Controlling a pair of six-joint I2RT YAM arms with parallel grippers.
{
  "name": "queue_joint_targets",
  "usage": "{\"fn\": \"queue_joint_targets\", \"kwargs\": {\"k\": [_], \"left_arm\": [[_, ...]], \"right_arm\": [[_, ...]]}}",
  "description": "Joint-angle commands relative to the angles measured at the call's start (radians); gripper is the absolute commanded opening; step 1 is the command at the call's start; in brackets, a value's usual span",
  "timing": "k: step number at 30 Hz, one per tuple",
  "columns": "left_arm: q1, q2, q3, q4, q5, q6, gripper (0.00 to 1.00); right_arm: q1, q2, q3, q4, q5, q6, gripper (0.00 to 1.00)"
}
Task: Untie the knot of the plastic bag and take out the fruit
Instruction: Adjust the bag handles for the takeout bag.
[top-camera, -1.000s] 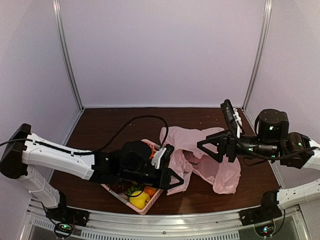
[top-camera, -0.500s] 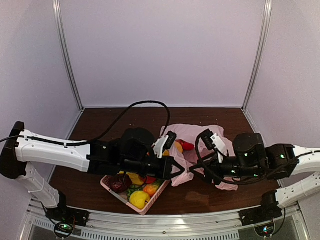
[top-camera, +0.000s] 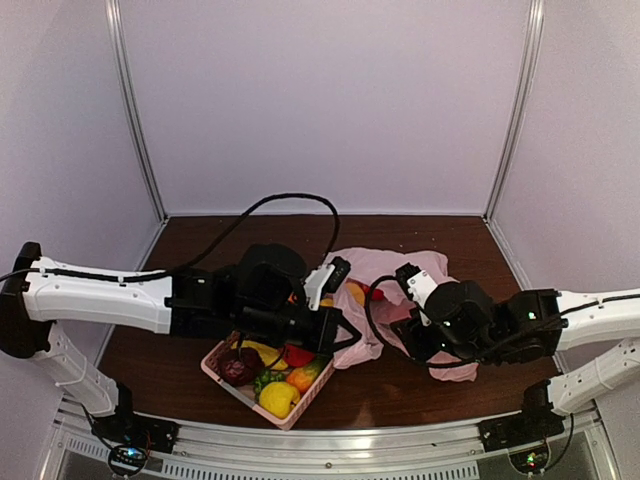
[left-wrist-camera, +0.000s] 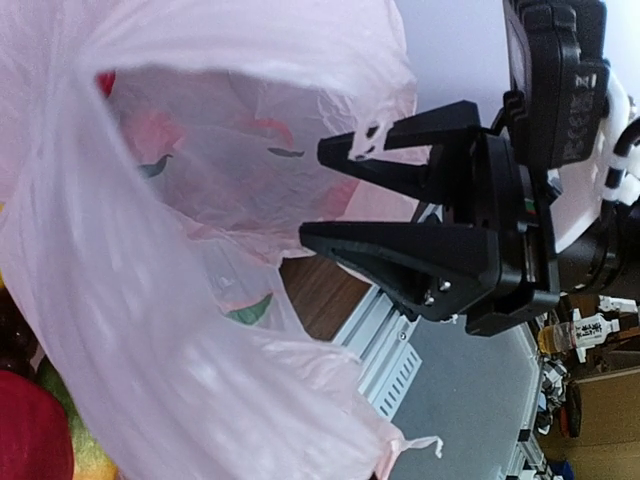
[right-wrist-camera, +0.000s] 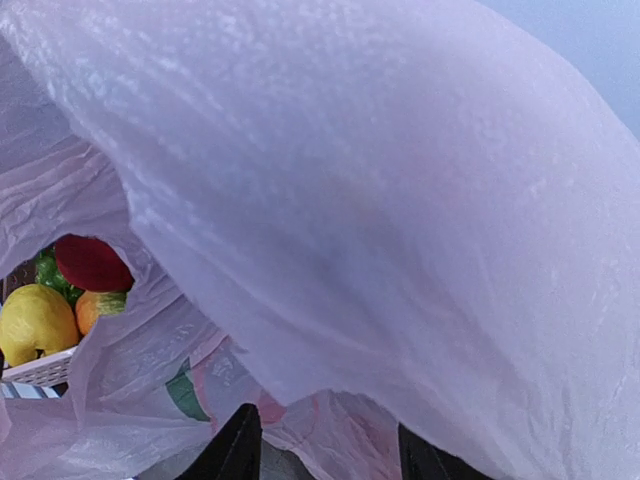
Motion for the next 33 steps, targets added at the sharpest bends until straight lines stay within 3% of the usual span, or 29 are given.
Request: {"fn": "queue_joint_targets", "kwargs": {"k": [1,11,23,33], "left_arm": [[0.04,-0.04,0.028,-0.009,0.059,0.051,0.0],[0.09,-0.074,0.01,-0.029,0.123,0.089,0.0],[0.133,-0.079,0.011,-0.035,0.174,0.137,0.0],[0.138,-0.092,-0.023,-0.088,0.178,0.231,0.0]], "right_arm": [[-0.004,0.014,0.003,-0.017,0.043,-0.054,0.47],[0.011,0.063,-0.014,-0.046,0.018,-0.063,0.45],[0.034,0.206,0.065,-0.094,-0.059,-0.111,0.54],[-0.076,0.224,0.141,-0.106,-0.227,-0.058,0.53]]}}
